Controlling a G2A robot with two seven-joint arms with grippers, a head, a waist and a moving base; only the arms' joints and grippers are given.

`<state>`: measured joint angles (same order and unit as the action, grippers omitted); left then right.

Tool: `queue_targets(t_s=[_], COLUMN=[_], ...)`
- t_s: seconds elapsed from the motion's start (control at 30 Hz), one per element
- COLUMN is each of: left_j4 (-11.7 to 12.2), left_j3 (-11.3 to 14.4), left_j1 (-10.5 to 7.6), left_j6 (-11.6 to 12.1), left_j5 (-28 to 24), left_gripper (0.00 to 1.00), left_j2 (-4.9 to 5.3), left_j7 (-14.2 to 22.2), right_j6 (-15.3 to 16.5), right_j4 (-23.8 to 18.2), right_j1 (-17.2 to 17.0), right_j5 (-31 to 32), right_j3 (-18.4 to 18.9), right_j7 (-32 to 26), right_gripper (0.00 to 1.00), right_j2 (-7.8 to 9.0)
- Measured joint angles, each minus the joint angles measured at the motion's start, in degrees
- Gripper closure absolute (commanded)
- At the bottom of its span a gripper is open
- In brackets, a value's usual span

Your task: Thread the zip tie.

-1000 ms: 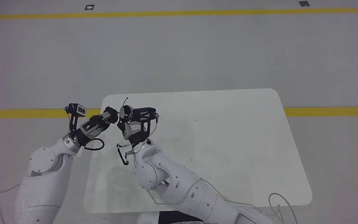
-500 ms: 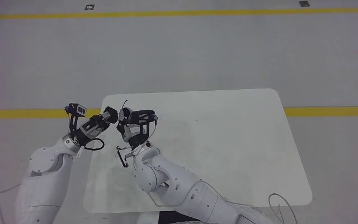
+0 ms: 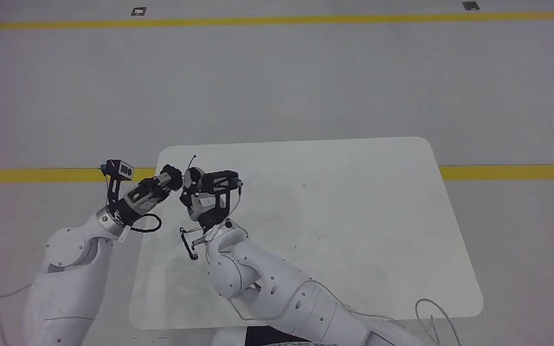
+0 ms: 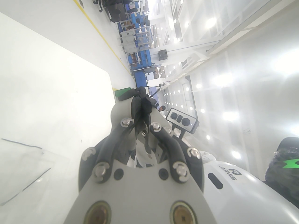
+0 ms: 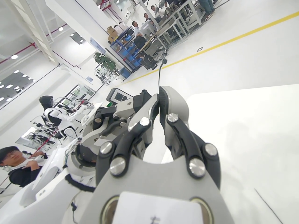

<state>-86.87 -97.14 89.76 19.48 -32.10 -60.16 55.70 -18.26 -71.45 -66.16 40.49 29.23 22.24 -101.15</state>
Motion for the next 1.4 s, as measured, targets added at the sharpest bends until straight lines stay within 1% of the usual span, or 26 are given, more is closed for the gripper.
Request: queue_targets(t_s=[0.1, 0.13, 0.17, 0.2, 0.23, 0.4, 0.53, 0.7, 0.87, 0.9, 0.93, 0.97, 1.0, 1.03, 1.07, 1.13, 1.17, 1.2, 1.27, 1.3, 1.37, 1.4], left_j4=[0.0, 0.0, 0.0, 0.0, 0.0, 0.0, 0.0, 0.0, 0.0, 0.0, -0.1, 0.0, 0.1, 0.4, 0.8, 1.3, 1.6, 1.9, 2.8, 3.2, 3.9, 3.9], left_j3=[0.0, 0.0, 0.0, 0.0, 0.0, 0.0, 0.0, 0.0, 0.0, 0.1, 0.3, 0.5, 0.6, 0.5, 0.2, -0.6, -1.1, -1.4, -1.9, -1.9, -2.0, -2.1], left_j1=[0.0, 0.0, 0.0, 0.0, 0.0, 0.0, 0.0, 0.0, 0.0, -0.03, -0.09, -0.23, -0.38, -0.55, -0.83, -1.27, -1.45, -1.59, -1.9, -2.06, -2.52, -2.7], left_j6=[0.0, 0.0, 0.0, 0.0, 0.0, 0.0, 0.0, 0.0, 0.0, -0.4, -1.2, -3.2, -5.2, -7.7, -11.6, -17.1, -20.3, -22.4, -26.7, -28.2, -30.9, -31.1], left_j5=[0.0, 0.0, 0.0, 0.0, 0.0, 0.0, 0.0, 0.0, 0.0, -0.2, -0.8, -2.6, -4.8, -7.5, -11.1, -15.2, -17.1, -18.3, -20.4, -21.1, -21.2, -20.3], left_gripper=[1.0, 1.0, 1.0, 1.0, 1.0, 1.0, 1.0, 1.0, 1.0, 1.0, 1.0, 1.0, 1.0, 1.0, 1.0, 1.0, 1.0, 1.0, 1.0, 1.0, 1.0, 1.0], left_j2=[0.0, 0.0, 0.0, 0.0, 0.0, 0.0, 0.0, 0.0, 0.0, -0.02, -0.06, -0.08, -0.09, -0.06, 0.07, 0.34, 0.52, 0.65, 0.9, 0.99, 1.25, 1.36], left_j7=[0.0, 0.0, 0.0, 0.0, 0.0, 0.0, 0.0, 0.0, 0.0, -0.4, -0.8, -0.6, 0.2, 1.6, 3.7, 6.9, 8.7, 10.0, 12.3, 13.0, 14.4, 14.7], right_j6=[-0.1, -0.1, -0.1, -0.1, -0.2, -0.8, -0.7, 0.6, 1.8, 1.7, 1.6, 1.6, 1.6, 1.6, 1.6, 1.6, 1.6, 1.6, 1.6, 1.6, 1.6, 1.6], right_j4=[0.1, 0.1, 0.1, 0.0, -0.1, -1.4, -2.5, -4.1, -5.0, -5.2, -5.2, -5.2, -5.2, -5.2, -5.2, -5.2, -5.2, -5.2, -5.2, -5.2, -5.2, -5.2], right_j1=[0.1, 0.1, 0.0, 0.0, -0.1, -1.1, -2.5, -4.8, -7.3, -7.5, -7.5, -7.5, -7.5, -7.5, -7.5, -7.5, -7.5, -7.5, -7.5, -7.5, -7.5, -7.5], right_j5=[-0.3, -0.4, -0.4, -0.4, -0.4, 0.6, 2.5, 6.5, 11.8, 12.8, 13.2, 13.1, 13.0, 12.9, 12.9, 12.9, 12.9, 12.9, 12.9, 12.9, 12.9, 12.9], right_j3=[-0.1, -0.2, -0.1, -0.1, -0.1, 0.5, 0.9, 1.7, 3.8, 4.0, 4.1, 4.1, 4.1, 4.1, 4.1, 4.1, 4.1, 4.1, 4.1, 4.1, 4.1, 4.1], right_j7=[-0.1, -0.1, -0.1, 0.0, 0.1, 2.0, 3.8, 4.7, 4.8, 4.9, 4.9, 4.9, 4.9, 4.9, 4.9, 4.9, 4.9, 4.9, 4.9, 4.9, 4.9, 4.9], right_gripper=[1.0, 0.98, 0.66, 0.02, 0.0, 0.0, 0.0, 0.0, 0.0, 0.0, 0.0, 0.0, 0.0, 0.0, 0.0, 0.0, 0.0, 0.0, 0.0, 0.0, 0.0, 0.0], right_j2=[-0.03, -0.02, 0.0, 0.04, 0.08, 0.65, 1.49, 2.94, 4.29, 4.41, 4.46, 4.46, 4.45, 4.44, 4.44, 4.44, 4.44, 4.44, 4.44, 4.44, 4.44, 4.44])
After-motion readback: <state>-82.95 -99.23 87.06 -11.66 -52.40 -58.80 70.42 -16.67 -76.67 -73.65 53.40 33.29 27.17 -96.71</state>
